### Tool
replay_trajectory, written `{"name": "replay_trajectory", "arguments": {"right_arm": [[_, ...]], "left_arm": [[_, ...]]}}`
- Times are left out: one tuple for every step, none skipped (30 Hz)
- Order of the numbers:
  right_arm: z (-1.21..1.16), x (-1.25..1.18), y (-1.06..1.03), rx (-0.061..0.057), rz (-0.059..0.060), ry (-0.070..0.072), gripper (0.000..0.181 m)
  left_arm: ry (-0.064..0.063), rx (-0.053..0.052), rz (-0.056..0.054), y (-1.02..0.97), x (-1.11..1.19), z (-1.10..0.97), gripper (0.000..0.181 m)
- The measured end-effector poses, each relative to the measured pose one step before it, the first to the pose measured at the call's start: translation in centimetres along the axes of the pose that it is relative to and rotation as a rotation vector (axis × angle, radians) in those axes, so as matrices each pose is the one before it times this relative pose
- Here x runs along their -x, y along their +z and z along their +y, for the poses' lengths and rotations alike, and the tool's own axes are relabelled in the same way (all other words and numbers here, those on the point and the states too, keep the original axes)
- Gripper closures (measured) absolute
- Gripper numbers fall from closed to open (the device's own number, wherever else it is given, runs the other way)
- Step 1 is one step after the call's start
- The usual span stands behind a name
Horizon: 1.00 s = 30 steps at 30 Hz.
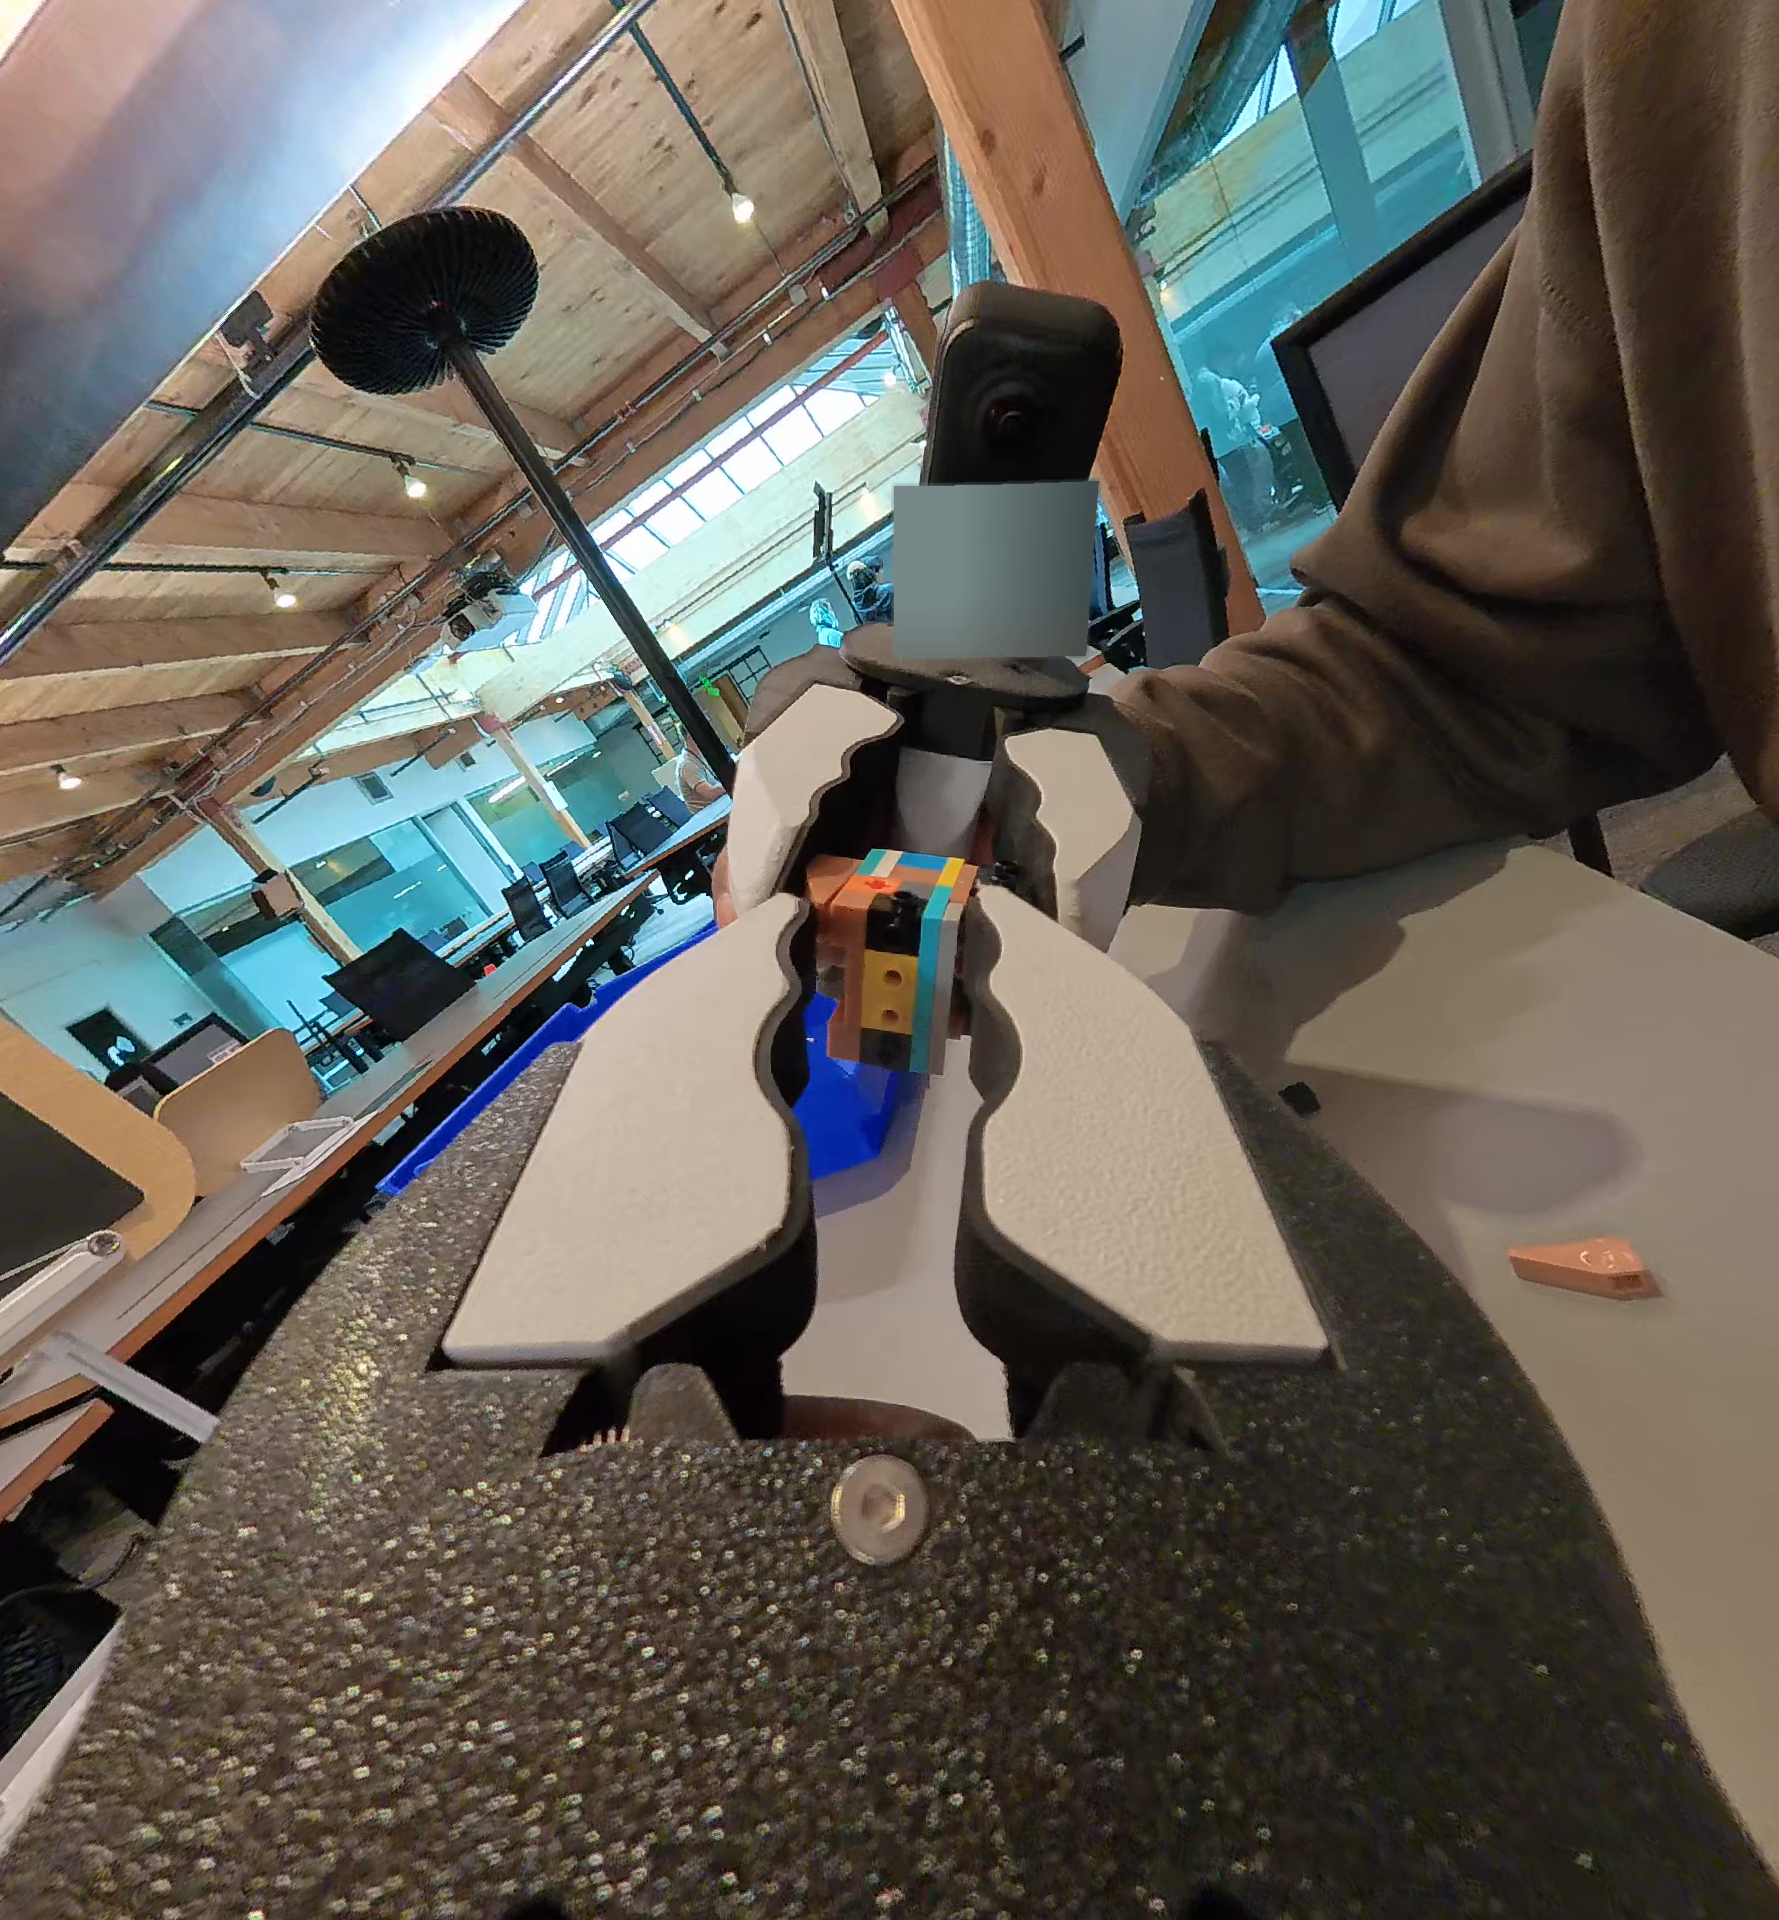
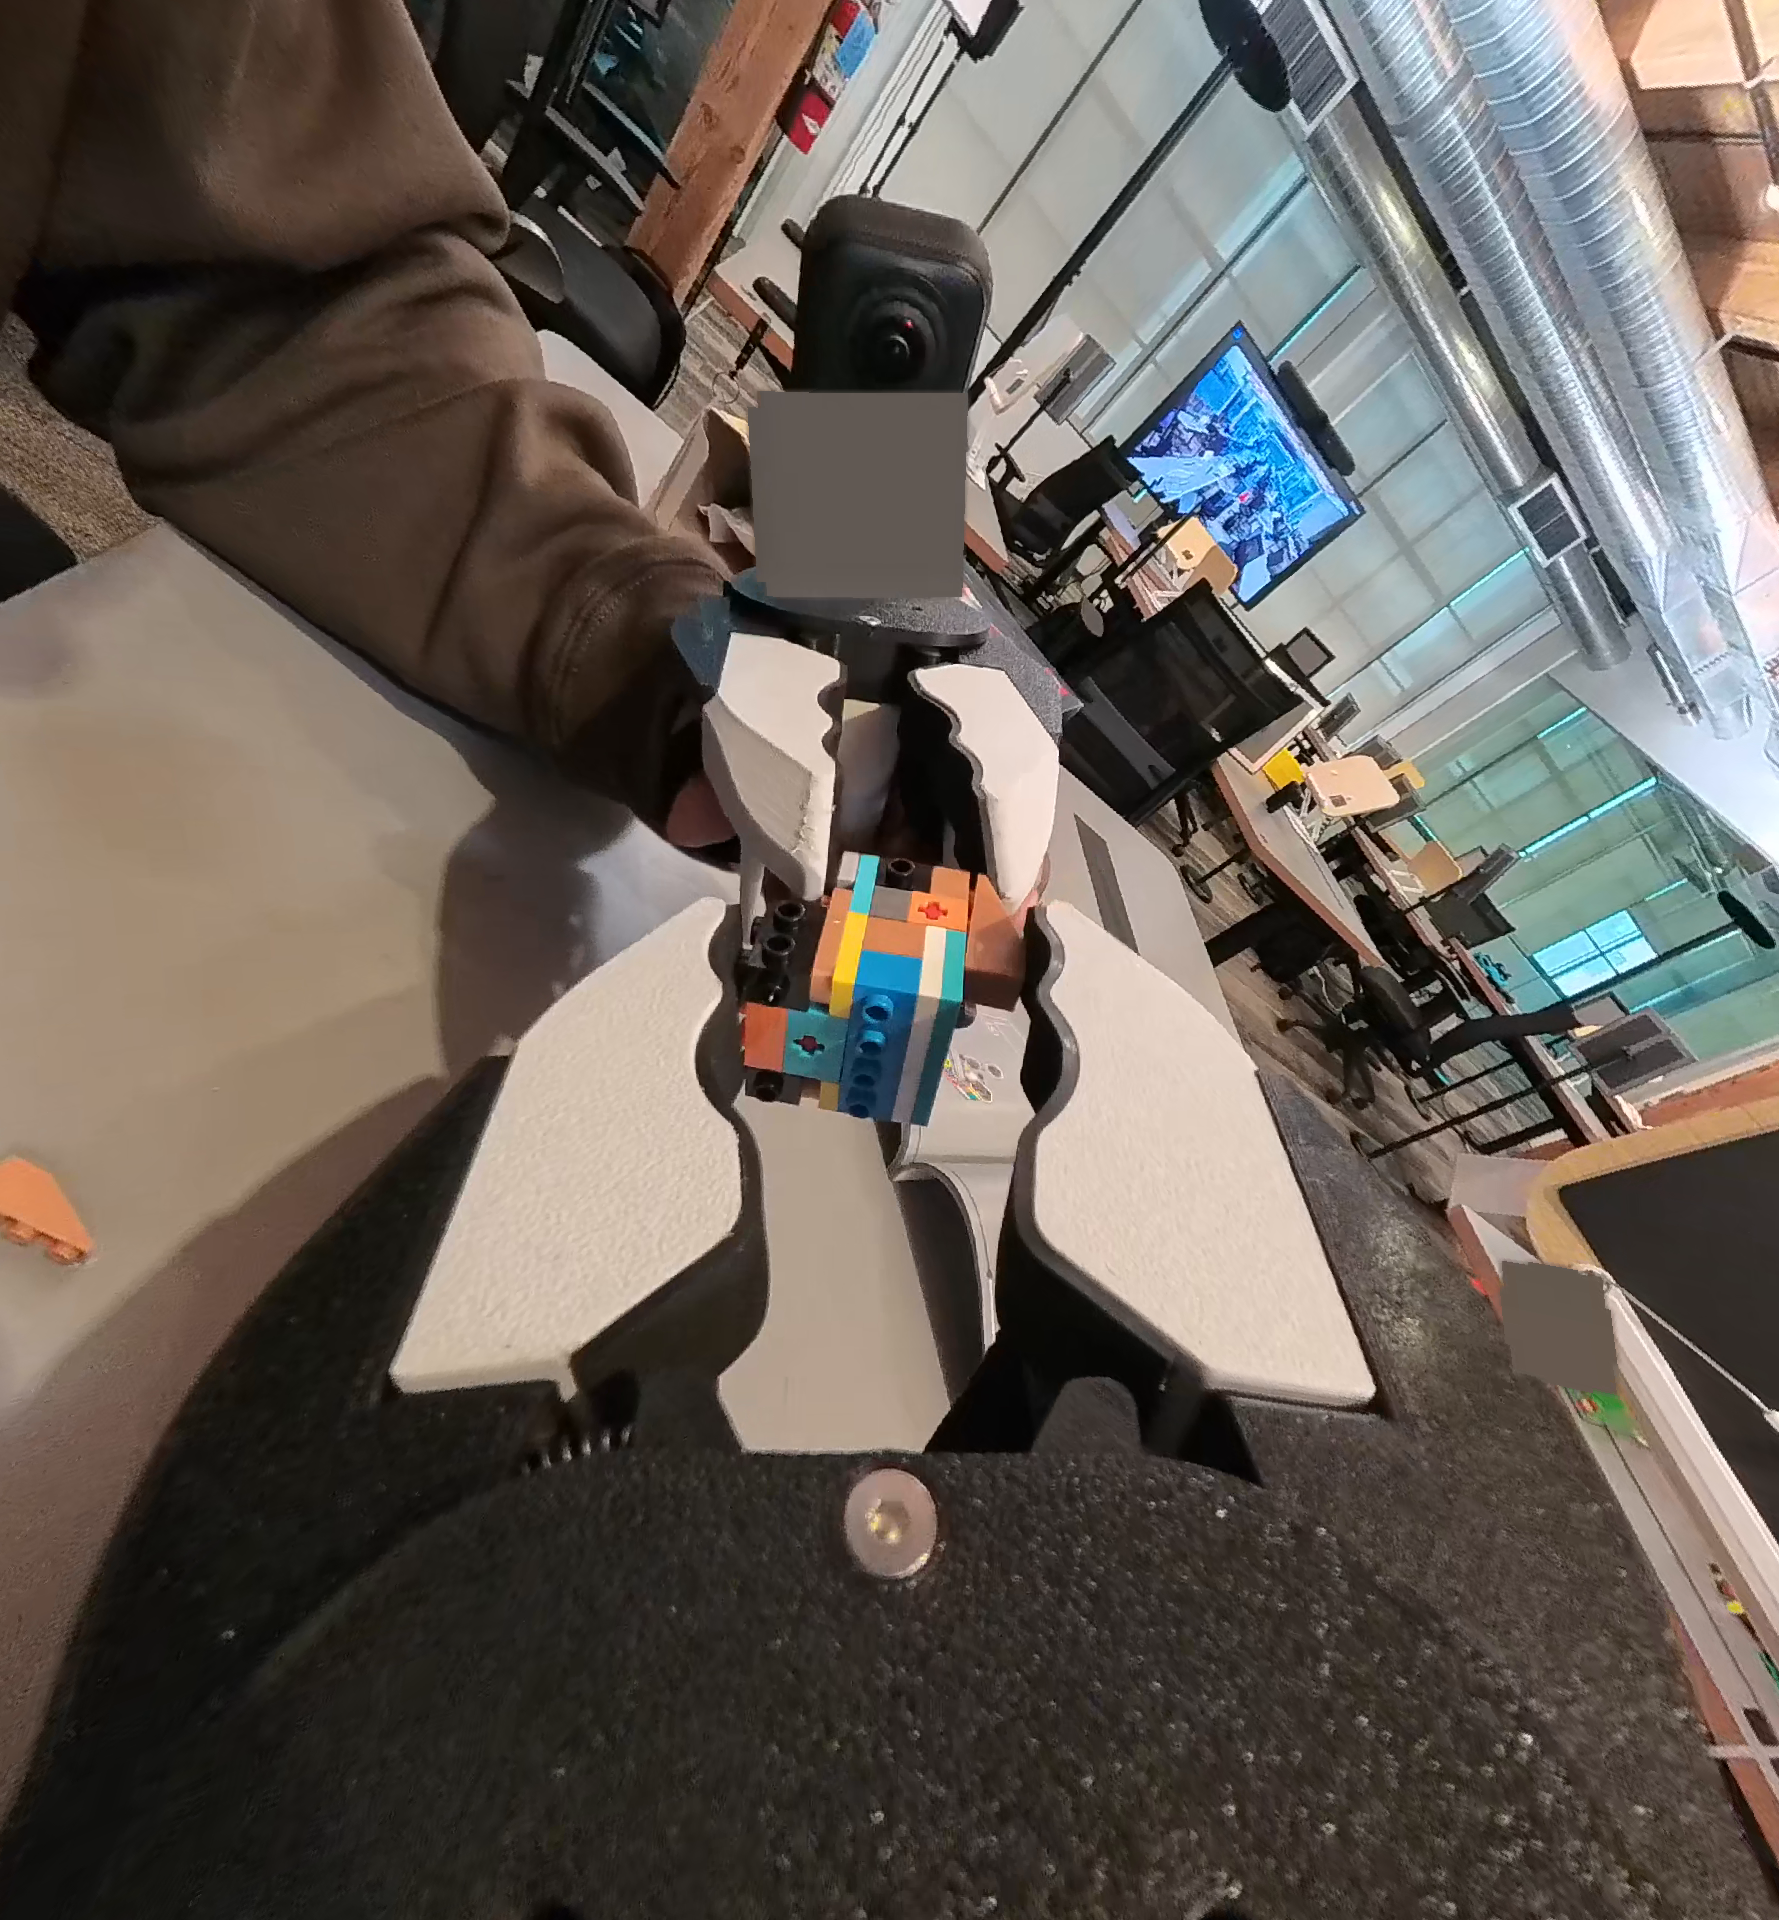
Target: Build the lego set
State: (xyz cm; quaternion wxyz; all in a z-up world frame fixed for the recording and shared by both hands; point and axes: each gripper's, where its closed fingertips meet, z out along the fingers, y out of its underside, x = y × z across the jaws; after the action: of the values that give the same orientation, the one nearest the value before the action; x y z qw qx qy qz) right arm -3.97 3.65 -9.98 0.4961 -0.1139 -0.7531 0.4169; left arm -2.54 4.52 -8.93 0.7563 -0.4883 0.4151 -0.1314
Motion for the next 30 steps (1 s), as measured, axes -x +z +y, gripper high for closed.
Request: {"name": "replay_trajectory", "arguments": {"right_arm": [[0.010, 0.007, -0.004, -0.0002, 0.0000, -0.0016, 0.130], [0.024, 0.024, -0.001, -0.0002, -0.0005, -0.0019, 0.130], [-0.027, -0.009, 0.007, -0.0029, 0.0025, 0.0001, 0.130], [-0.064, 0.025, -0.008, -0.0048, -0.0025, 0.0036, 0.130], [-0.062, 0.016, -0.003, -0.0041, -0.0002, 0.0015, 0.130], [-0.038, 0.000, 0.011, -0.0027, 0.0007, 0.0005, 0.130], [-0.065, 0.007, 0.007, -0.0030, 0.0002, 0.0009, 0.130], [-0.050, 0.035, 0.004, -0.0024, -0.0018, 0.0003, 0.130], [-0.034, 0.005, 0.013, -0.0015, 0.0005, -0.0006, 0.130], [-0.032, -0.004, 0.014, -0.0008, 0.0014, -0.0012, 0.130], [-0.029, 0.000, 0.008, -0.0016, 0.0006, -0.0004, 0.130], [-0.039, 0.004, 0.006, -0.0022, 0.0000, 0.0008, 0.130], [-0.018, -0.006, 0.012, -0.0009, 0.0007, -0.0004, 0.130], [0.008, 0.026, 0.010, 0.0004, -0.0007, -0.0012, 0.130], [-0.017, 0.030, 0.007, -0.0012, -0.0012, -0.0004, 0.130], [-0.023, 0.016, 0.013, -0.0018, -0.0009, 0.0007, 0.130], [-0.020, 0.008, 0.013, -0.0011, 0.0002, 0.0007, 0.130], [-0.029, 0.003, 0.005, -0.0011, -0.0007, 0.0010, 0.130], [-0.001, 0.007, -0.004, -0.0010, -0.0007, 0.0014, 0.130], [-0.012, 0.011, -0.001, -0.0008, -0.0010, 0.0014, 0.130], [0.000, 0.018, -0.004, -0.0009, -0.0016, 0.0013, 0.130], [-0.015, 0.029, 0.008, -0.0011, -0.0016, 0.0012, 0.130], [0.009, 0.013, 0.015, 0.0008, 0.0003, 0.0004, 0.130], [-0.020, 0.020, 0.003, -0.0008, -0.0010, -0.0005, 0.130], [-0.044, -0.011, 0.011, -0.0021, 0.0015, 0.0005, 0.130], [-0.040, 0.000, 0.003, -0.0007, 0.0010, -0.0012, 0.130], [0.014, -0.035, 0.016, 0.0021, 0.0032, -0.0025, 0.130], [0.050, -0.158, 0.001, 0.0052, 0.0101, -0.0033, 0.130], [0.139, -0.245, -0.002, 0.0107, 0.0132, -0.0057, 0.130], [0.250, -0.215, -0.044, 0.0166, 0.0103, -0.0098, 0.130]], "left_arm": [[-0.0040, -0.0037, 0.0012, 0.011, -0.031, -0.043, 0.155], [-0.0095, -0.0056, -0.0017, 0.004, 0.024, -0.074, 0.155], [-0.0017, -0.0040, 0.0003, 0.004, -0.032, -0.043, 0.155], [-0.0010, -0.0021, 0.0016, 0.006, -0.030, -0.054, 0.155], [0.0010, -0.0008, 0.0000, -0.002, -0.008, -0.043, 0.155], [0.0033, -0.0008, -0.0004, -0.012, -0.011, -0.061, 0.155], [0.0021, 0.0004, 0.0013, -0.013, -0.030, -0.049, 0.155], [-0.0005, 0.0015, 0.0023, 0.000, -0.021, -0.030, 0.155], [0.0032, -0.0001, -0.0009, 0.001, -0.004, -0.035, 0.155], [0.0005, -0.0019, -0.0015, -0.013, -0.006, -0.036, 0.155], [-0.0021, -0.0033, -0.0008, 0.002, 0.002, -0.044, 0.155], [-0.0008, -0.0034, -0.0005, -0.005, -0.003, -0.042, 0.155], [0.0013, -0.0011, -0.0012, -0.001, -0.003, -0.009, 0.156], [0.0012, 0.0008, 0.0011, -0.010, -0.024, -0.002, 0.156], [-0.0008, -0.0003, 0.0015, -0.002, -0.026, -0.017, 0.156], [-0.0007, -0.0011, 0.0002, -0.012, -0.013, -0.022, 0.156], [0.0004, -0.0021, -0.0012, 0.001, 0.002, -0.029, 0.156], [-0.0015, -0.0031, -0.0013, 0.012, 0.008, -0.030, 0.156], [-0.0028, -0.0022, -0.0005, 0.010, -0.011, -0.004, 0.156], [-0.0024, -0.0023, -0.0014, 0.011, 0.004, -0.006, 0.156], [-0.0045, -0.0011, 0.0024, -0.001, -0.045, -0.006, 0.156], [0.0007, -0.0005, -0.0005, -0.004, 0.017, -0.005, 0.156], [0.0014, 0.0026, 0.0016, -0.014, -0.031, 0.012, 0.156], [-0.0011, -0.0010, 0.0014, -0.002, 0.001, -0.035, 0.156], [-0.0018, -0.0041, 0.0000, 0.000, 0.000, -0.053, 0.156], [-0.0032, -0.0014, 0.0008, -0.014, -0.002, -0.007, 0.156], [0.0040, -0.0020, -0.0033, -0.006, 0.057, -0.004, 0.156], [0.0161, -0.0058, -0.0151, 0.040, 0.179, 0.001, 0.156], [-0.0014, -0.0005, -0.0136, 0.066, 0.192, 0.121, 0.156], [-0.0230, 0.0075, -0.0023, 0.046, 0.153, 0.267, 0.156]]}}
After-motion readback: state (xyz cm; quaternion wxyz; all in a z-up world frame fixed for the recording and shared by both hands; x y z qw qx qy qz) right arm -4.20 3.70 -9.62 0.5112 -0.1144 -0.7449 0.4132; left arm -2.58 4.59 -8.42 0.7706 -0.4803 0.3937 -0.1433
